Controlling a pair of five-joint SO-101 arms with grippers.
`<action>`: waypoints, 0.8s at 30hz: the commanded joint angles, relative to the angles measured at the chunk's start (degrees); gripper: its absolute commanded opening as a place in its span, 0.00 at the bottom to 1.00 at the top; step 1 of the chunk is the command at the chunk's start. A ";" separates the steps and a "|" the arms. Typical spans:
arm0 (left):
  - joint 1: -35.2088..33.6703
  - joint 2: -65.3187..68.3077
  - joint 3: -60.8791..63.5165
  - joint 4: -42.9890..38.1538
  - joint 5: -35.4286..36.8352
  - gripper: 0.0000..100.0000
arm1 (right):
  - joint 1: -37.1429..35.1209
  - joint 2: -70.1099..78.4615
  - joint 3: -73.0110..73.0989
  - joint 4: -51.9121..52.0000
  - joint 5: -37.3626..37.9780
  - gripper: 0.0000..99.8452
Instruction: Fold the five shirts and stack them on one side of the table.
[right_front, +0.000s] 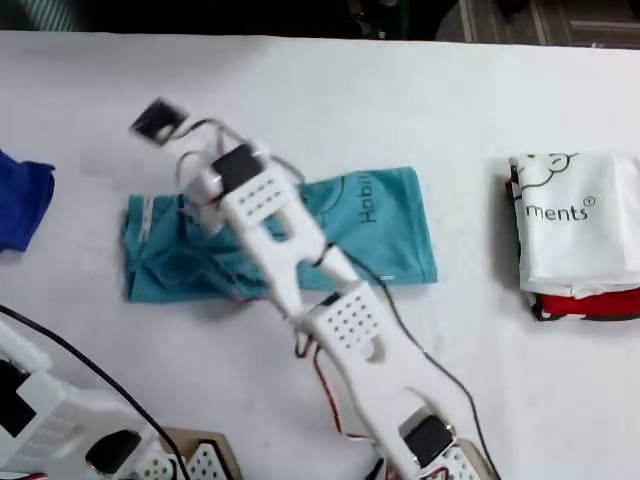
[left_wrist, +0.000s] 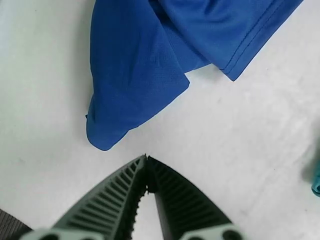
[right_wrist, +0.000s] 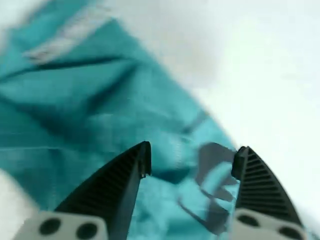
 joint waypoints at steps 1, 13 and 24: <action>0.04 -2.68 -2.02 -0.18 -0.53 0.03 | -4.44 -2.07 -2.81 0.48 -0.09 0.27; -0.22 -2.68 -2.02 0.00 -0.53 0.03 | 3.03 9.89 -3.43 -18.42 0.35 0.27; 0.04 -2.68 -2.02 -0.18 -0.53 0.03 | 0.22 0.13 -7.30 -13.58 0.35 0.27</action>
